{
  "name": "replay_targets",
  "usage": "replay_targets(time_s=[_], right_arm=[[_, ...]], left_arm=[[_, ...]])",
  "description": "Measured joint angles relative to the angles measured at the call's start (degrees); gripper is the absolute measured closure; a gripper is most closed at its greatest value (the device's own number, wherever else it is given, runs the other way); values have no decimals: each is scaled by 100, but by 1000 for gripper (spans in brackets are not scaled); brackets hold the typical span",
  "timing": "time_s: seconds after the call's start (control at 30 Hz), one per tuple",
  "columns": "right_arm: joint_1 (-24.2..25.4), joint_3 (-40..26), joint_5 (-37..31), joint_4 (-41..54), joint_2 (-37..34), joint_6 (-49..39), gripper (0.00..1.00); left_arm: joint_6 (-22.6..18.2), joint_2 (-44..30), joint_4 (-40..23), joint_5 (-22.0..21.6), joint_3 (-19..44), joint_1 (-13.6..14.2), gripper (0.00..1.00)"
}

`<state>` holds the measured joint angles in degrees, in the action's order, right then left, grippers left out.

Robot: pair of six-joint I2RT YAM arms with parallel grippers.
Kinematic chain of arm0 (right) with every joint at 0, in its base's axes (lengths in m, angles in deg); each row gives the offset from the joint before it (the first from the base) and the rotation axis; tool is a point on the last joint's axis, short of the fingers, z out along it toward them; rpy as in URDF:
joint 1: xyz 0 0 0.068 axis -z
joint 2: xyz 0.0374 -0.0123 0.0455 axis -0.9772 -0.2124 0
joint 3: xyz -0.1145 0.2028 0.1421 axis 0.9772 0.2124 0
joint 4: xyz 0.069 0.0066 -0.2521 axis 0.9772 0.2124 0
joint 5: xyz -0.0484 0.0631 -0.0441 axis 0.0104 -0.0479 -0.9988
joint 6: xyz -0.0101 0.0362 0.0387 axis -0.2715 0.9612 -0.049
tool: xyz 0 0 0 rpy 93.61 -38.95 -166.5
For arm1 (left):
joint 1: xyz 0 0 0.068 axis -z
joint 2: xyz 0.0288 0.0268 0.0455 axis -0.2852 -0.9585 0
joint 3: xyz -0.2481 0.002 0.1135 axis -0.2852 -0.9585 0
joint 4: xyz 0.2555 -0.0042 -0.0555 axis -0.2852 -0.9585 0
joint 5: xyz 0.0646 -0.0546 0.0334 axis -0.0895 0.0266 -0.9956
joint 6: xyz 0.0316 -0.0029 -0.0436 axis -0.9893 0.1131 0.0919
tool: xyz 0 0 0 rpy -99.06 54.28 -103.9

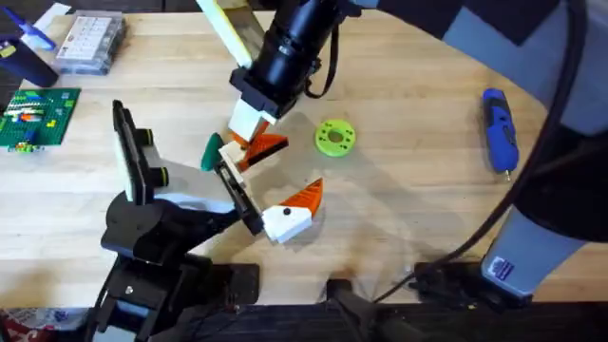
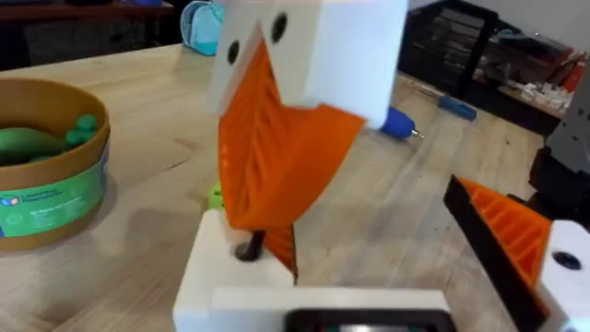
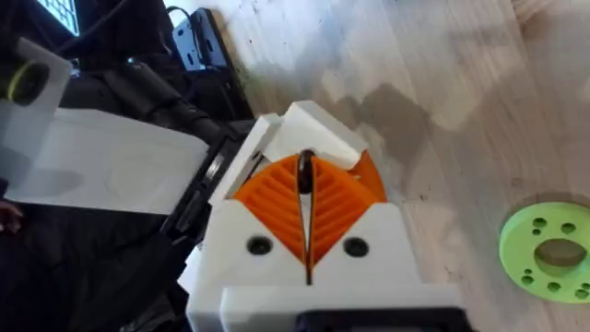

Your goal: Pick up the gripper from the table and insert it into the empty holder that is missing its gripper. Then pick up a screw, insert it into the mounting hole, and use the screwdriver to tighten it. Finally, clean up the table by picking up the vegetable and placing it into the bucket.

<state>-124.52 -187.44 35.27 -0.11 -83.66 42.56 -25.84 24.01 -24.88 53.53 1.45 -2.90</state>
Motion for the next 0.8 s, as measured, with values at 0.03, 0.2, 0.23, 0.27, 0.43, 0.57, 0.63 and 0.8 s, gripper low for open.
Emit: replay_targets(time_s=[0.03,0.2,0.23,0.27,0.43,0.57,0.63,0.8], right_arm=[[7,-40,-19,48,-1,1,998],[20,-575,-389,422,-4,-1,998],[20,-694,-490,514,-4,-2,998],[20,-810,-576,600,-4,-2,998],[20,-1227,-832,917,-4,-4,998],[20,-1455,-900,1092,-4,-3,998],[20,-1574,-918,1207,-3,-3,998],[20,-1897,-948,1405,-4,-2,998]], left_arm=[[0,-1,0,-1,0,0,11],[0,0,0,1,0,0,11],[0,0,-1,1,0,0,11],[0,0,-2,1,0,0,11],[0,0,0,1,0,0,11],[0,1,0,0,0,0,11],[0,0,0,0,0,0,11],[0,0,-1,1,0,0,11]])
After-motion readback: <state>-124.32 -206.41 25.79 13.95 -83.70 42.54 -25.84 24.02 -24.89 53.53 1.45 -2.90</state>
